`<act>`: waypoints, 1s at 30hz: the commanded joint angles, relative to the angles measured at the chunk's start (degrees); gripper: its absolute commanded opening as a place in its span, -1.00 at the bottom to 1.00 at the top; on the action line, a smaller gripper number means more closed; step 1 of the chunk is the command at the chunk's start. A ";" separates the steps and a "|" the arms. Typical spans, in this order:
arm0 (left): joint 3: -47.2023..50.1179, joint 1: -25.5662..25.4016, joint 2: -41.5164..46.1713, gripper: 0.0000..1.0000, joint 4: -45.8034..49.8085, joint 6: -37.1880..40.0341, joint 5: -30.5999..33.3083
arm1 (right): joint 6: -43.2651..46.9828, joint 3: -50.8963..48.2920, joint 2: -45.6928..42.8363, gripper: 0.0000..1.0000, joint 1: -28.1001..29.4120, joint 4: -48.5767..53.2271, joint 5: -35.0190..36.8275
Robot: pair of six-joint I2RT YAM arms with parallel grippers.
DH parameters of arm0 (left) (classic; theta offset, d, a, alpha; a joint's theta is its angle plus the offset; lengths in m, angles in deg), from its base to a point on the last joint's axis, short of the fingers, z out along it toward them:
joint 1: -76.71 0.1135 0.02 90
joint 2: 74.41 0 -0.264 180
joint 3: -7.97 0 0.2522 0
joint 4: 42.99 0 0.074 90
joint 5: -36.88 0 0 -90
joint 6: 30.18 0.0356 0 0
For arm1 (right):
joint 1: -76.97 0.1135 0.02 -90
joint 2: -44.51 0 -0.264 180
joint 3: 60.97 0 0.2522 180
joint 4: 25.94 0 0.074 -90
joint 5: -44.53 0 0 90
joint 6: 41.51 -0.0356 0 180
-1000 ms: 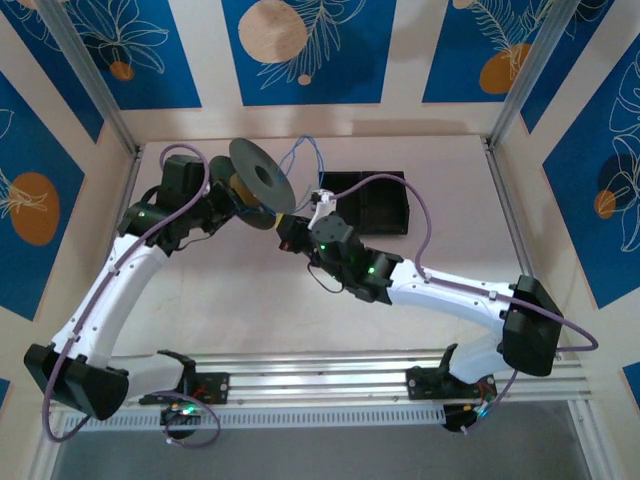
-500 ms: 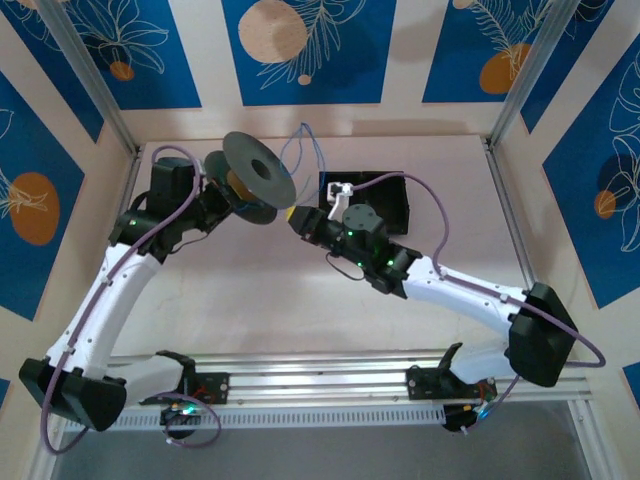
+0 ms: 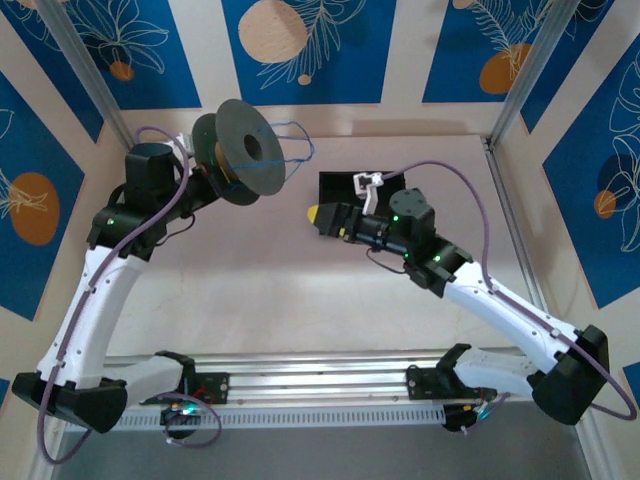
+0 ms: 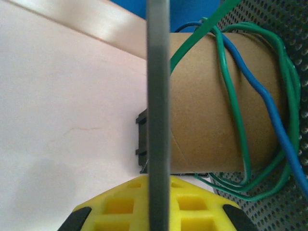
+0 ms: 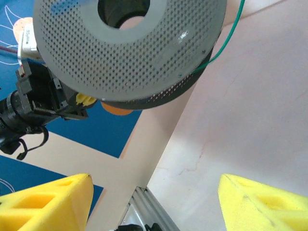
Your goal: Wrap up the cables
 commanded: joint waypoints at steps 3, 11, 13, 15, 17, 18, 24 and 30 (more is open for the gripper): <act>-2.33 0.32 2.46 -1.00 -3.31 8.84 -3.15 | -0.96 4.64 -2.68 0.37 -4.90 3.07 -9.75; 1.84 0.28 5.96 -1.00 -8.90 17.51 -4.97 | -18.14 6.41 -2.26 0.23 -14.06 -4.61 -18.71; 3.52 0.28 7.05 -1.00 -10.99 19.39 -5.56 | -21.53 6.49 -2.14 0.19 -16.30 -5.51 -19.62; 5.07 0.28 8.12 -1.00 -13.01 20.89 -6.34 | -22.44 7.13 -1.99 0.13 -17.65 -5.63 -20.27; 5.50 0.28 8.50 -1.00 -13.27 22.72 -6.74 | -18.17 10.19 -1.55 0.05 -17.86 -1.41 -20.60; 5.27 0.26 8.52 -1.00 -12.98 23.82 -7.50 | -13.48 12.99 -1.07 0.01 -17.46 3.33 -20.89; 3.15 0.32 7.78 -1.00 -11.63 26.47 -13.72 | 13.87 26.84 2.23 -0.18 -13.34 29.04 -16.83; 0.65 0.28 6.58 -1.00 -8.23 27.27 -17.63 | 35.06 32.75 3.75 -0.32 -5.96 38.82 -11.52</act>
